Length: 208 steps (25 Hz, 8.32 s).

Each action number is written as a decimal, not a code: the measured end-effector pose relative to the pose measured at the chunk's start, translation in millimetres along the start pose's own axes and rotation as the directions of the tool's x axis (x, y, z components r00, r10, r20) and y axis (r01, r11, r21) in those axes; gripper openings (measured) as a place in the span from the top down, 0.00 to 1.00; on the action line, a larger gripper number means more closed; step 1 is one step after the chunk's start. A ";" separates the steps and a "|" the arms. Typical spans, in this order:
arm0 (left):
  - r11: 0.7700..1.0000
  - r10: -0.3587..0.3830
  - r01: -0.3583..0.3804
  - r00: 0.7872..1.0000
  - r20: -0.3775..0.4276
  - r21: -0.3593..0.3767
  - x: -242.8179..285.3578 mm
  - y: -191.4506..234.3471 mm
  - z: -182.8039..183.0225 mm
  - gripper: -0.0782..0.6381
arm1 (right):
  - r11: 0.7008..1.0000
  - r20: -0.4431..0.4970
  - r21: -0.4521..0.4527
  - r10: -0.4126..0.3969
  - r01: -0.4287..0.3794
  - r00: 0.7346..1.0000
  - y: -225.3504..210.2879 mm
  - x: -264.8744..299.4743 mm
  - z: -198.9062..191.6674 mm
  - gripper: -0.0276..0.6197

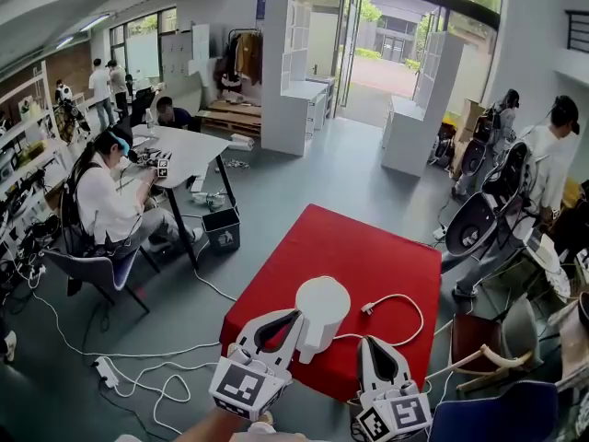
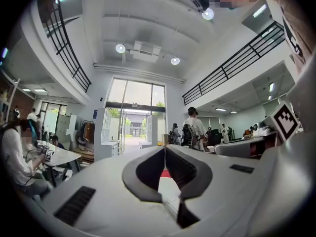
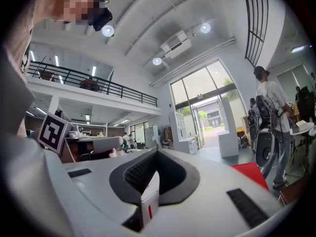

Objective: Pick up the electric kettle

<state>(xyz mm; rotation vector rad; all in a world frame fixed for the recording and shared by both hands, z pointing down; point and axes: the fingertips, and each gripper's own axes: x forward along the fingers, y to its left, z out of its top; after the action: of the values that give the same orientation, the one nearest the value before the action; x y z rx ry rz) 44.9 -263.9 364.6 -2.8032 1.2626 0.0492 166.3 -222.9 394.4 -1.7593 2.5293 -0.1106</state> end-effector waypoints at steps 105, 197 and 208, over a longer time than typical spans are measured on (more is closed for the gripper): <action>0.744 -0.660 0.622 0.741 -0.121 -0.245 96.1 -78.0 -168.6 0.79 | 0.963 -0.056 0.020 -0.268 0.269 0.962 -85.2 13.5 -24.7 0.93; 0.909 -0.358 0.359 0.933 0.047 -0.211 -274.4 -94.6 22.1 0.83 | 1.000 -0.023 0.018 0.019 -0.019 1.000 206.3 -179.4 -10.2 0.93; 0.917 -0.333 0.334 0.942 0.041 -0.220 -281.1 -119.4 18.4 0.83 | 0.999 0.003 0.020 0.033 -0.033 0.999 196.9 -199.8 -1.7 0.93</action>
<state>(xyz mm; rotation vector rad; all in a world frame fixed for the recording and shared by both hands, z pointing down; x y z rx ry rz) -52.1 26.3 367.9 -3.1693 0.8036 0.1893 51.8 32.7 379.3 -1.7083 2.5451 -0.1321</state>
